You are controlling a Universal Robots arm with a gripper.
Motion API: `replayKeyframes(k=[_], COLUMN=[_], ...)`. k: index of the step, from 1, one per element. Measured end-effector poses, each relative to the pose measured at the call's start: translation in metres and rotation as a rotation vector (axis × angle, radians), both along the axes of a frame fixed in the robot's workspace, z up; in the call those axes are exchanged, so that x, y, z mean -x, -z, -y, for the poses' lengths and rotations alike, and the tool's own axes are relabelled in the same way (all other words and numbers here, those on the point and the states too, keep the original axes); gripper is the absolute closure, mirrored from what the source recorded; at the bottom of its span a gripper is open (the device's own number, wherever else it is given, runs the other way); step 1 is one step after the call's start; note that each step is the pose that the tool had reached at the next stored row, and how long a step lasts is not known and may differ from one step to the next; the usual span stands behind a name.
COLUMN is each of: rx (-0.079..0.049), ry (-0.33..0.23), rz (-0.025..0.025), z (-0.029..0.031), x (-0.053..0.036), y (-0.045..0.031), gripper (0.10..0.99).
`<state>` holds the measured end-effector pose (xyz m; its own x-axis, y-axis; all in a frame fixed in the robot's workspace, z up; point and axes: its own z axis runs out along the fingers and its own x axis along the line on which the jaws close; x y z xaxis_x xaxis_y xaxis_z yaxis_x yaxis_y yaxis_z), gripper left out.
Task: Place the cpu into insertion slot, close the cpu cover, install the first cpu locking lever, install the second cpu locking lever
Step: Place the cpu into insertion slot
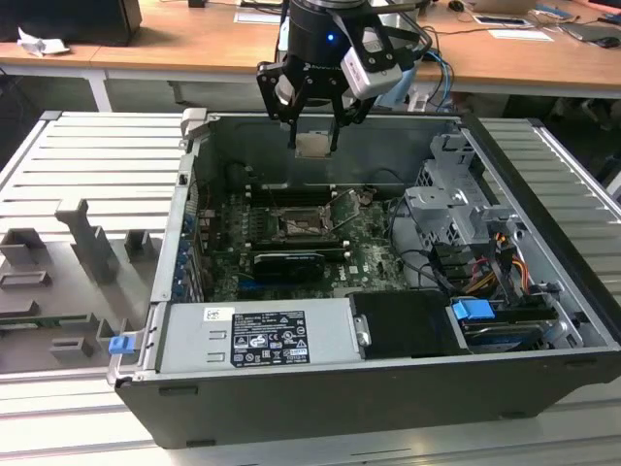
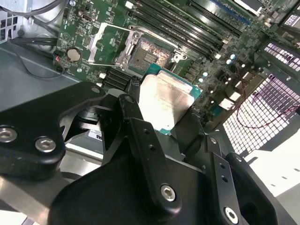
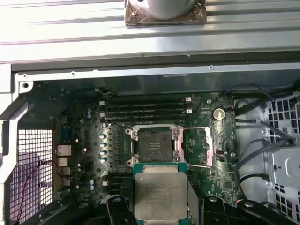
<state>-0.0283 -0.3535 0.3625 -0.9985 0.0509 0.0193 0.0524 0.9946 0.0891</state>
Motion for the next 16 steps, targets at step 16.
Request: replayKeyframes(k=[16], rx=[0.0], ry=[0.022], rz=[0.0], z=[0.0], x=[0.0], y=[0.0], gripper=[0.545])
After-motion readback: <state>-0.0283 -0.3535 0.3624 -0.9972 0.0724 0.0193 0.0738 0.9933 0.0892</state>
